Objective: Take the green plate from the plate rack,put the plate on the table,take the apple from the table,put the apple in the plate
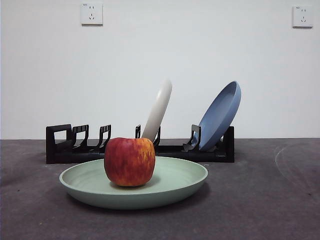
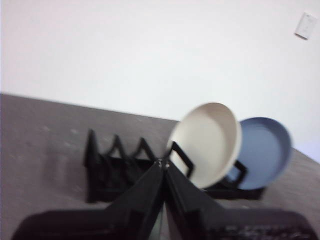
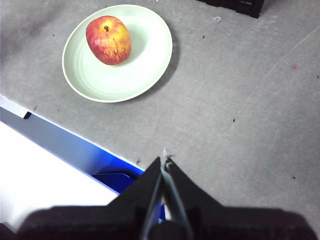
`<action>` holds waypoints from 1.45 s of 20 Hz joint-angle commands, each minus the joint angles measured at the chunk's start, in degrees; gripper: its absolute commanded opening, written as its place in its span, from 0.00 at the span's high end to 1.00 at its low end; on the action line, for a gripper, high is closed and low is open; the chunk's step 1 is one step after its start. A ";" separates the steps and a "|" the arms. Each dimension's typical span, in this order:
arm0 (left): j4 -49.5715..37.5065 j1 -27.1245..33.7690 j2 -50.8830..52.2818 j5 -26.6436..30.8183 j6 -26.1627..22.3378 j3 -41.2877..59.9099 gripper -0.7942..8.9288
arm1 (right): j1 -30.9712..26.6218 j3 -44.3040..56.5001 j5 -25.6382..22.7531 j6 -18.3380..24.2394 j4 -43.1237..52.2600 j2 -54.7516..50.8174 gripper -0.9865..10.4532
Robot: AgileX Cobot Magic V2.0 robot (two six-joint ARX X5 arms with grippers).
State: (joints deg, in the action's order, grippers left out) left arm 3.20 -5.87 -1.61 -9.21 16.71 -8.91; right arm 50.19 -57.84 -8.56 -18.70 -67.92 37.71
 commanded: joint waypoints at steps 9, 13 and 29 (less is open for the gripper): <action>-2.60 3.58 1.36 0.44 -9.27 8.35 0.92 | 0.07 0.46 -0.04 -0.61 0.17 0.00 0.91; 6.23 3.58 1.36 2.84 -9.35 8.31 0.92 | 0.04 0.46 -0.02 -0.61 0.17 0.00 0.91; 6.10 3.58 -0.55 2.89 -9.42 8.28 0.92 | 0.04 0.46 -0.04 -0.61 0.17 0.00 0.91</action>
State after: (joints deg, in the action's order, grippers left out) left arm 9.80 -2.42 -2.20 -6.50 7.92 -1.04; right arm 50.19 -57.84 -8.56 -18.68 -67.92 37.71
